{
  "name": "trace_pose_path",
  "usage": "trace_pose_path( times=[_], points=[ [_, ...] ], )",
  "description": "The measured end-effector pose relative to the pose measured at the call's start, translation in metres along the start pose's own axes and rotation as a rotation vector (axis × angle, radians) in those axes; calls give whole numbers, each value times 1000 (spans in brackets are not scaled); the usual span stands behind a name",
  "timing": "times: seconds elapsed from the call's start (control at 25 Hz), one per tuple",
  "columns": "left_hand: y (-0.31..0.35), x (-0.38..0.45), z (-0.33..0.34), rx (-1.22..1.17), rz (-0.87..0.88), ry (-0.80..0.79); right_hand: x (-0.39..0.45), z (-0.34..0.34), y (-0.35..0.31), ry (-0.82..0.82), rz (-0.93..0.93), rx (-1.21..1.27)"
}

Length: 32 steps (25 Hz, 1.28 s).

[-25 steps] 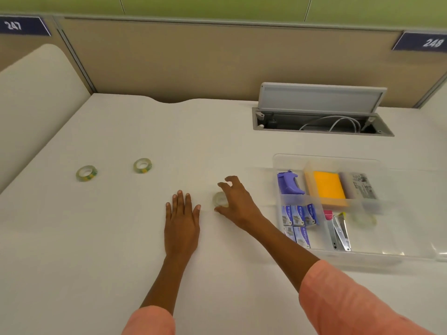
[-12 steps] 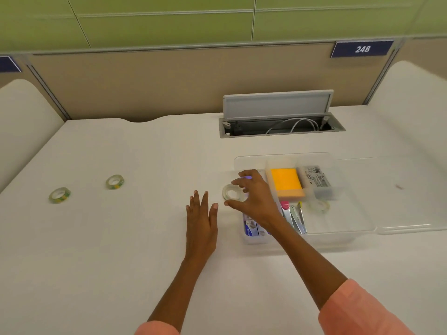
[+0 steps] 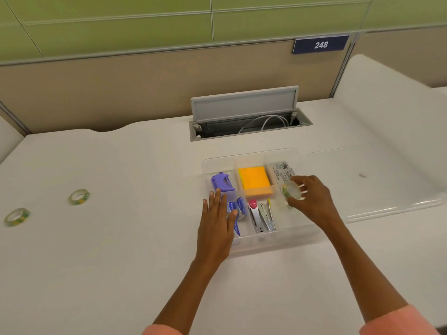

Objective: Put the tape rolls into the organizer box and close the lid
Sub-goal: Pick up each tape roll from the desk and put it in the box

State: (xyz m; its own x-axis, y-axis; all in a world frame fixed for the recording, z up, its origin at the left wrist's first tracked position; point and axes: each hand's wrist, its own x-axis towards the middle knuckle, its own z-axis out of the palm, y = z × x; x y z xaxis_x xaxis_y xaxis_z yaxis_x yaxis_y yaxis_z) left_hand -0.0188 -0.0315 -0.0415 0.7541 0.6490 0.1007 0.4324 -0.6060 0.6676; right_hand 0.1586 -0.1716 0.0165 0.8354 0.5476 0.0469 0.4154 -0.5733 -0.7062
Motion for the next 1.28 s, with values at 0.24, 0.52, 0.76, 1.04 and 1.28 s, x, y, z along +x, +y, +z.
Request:
trace_pose_path(
  times=[0.24,0.52,0.76,1.04,1.28],
  points=[
    [-4,2,5,66,-16,5,-3,-1,24,-101,186,-201],
    [-4,1,7,41,-15,37,-3,10,21,-243,296,-379],
    [-5,1,8,21,-37,26,-4,11,19,-262,289,-429],
    [-4,1,9,33,-41,17,-6,10,17,-271,270,-459],
    [-4,2,7,56,-12,18,-7,10,16,-269,261,-441]
  ],
)
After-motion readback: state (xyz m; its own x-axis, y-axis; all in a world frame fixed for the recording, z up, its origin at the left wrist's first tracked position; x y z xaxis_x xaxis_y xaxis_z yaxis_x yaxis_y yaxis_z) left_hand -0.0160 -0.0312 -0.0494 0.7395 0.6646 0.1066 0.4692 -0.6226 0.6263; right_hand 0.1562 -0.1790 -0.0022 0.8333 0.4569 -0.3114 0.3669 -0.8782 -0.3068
